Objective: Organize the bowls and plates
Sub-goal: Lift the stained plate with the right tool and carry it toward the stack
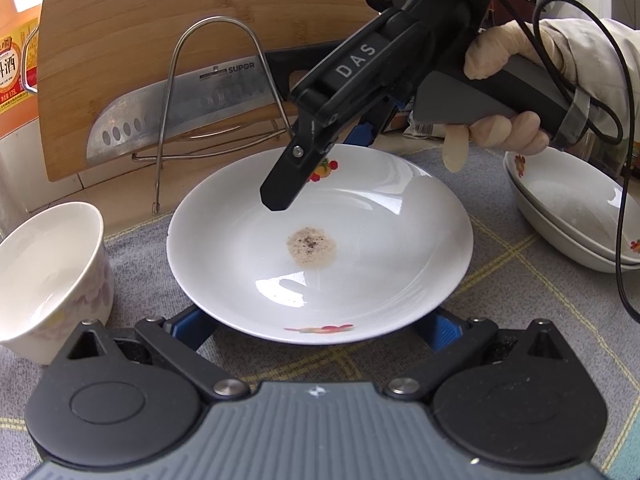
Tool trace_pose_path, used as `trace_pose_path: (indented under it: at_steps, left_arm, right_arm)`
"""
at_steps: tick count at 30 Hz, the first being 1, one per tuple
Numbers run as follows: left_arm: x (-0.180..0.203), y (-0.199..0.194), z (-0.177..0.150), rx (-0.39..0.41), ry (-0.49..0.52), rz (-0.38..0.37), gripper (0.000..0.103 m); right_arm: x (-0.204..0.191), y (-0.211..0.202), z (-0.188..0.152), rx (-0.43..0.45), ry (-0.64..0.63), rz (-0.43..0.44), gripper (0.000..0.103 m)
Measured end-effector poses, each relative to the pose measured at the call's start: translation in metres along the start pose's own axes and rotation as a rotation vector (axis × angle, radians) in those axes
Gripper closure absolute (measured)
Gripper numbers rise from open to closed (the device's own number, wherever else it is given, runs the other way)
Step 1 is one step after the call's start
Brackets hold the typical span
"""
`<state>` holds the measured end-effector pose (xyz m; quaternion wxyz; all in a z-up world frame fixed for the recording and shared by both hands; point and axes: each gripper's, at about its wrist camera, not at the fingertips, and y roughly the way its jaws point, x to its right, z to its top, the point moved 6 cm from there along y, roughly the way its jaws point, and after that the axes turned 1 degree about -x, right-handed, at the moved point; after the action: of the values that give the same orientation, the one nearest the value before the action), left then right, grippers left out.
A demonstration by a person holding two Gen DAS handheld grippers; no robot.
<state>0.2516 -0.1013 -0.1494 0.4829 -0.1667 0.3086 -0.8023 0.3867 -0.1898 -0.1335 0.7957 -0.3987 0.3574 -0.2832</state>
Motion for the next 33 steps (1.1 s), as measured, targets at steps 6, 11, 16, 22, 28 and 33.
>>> trace_pose_path:
  at_steps: [6, 11, 16, 22, 28, 33]
  left_arm:
    - [-0.002, 0.001, 0.001, -0.003, 0.002, -0.003, 0.000]
    - [-0.003, 0.001, -0.001, 0.007, 0.003, -0.010, 0.000]
    - [-0.003, 0.001, -0.001, 0.011, 0.008, -0.003, 0.000]
    - [-0.003, -0.001, -0.001, 0.002, 0.023, 0.001, 0.000]
    - [0.003, -0.007, 0.000, -0.009, 0.047, 0.008, 0.001]
    - [0.007, -0.019, 0.002, -0.006, 0.053, -0.001, 0.001]
  right_arm:
    - [-0.004, 0.001, -0.003, -0.013, -0.023, -0.014, 0.000]
    - [-0.001, 0.001, 0.000, -0.005, -0.018, -0.005, 0.000]
    - [-0.001, 0.002, 0.002, -0.002, -0.021, -0.008, 0.000]
    - [-0.003, 0.001, -0.002, -0.005, -0.020, -0.001, 0.000]
    - [-0.009, -0.004, -0.007, -0.007, -0.018, 0.001, 0.000]
    - [-0.018, -0.012, -0.013, -0.001, -0.022, -0.001, 0.000]
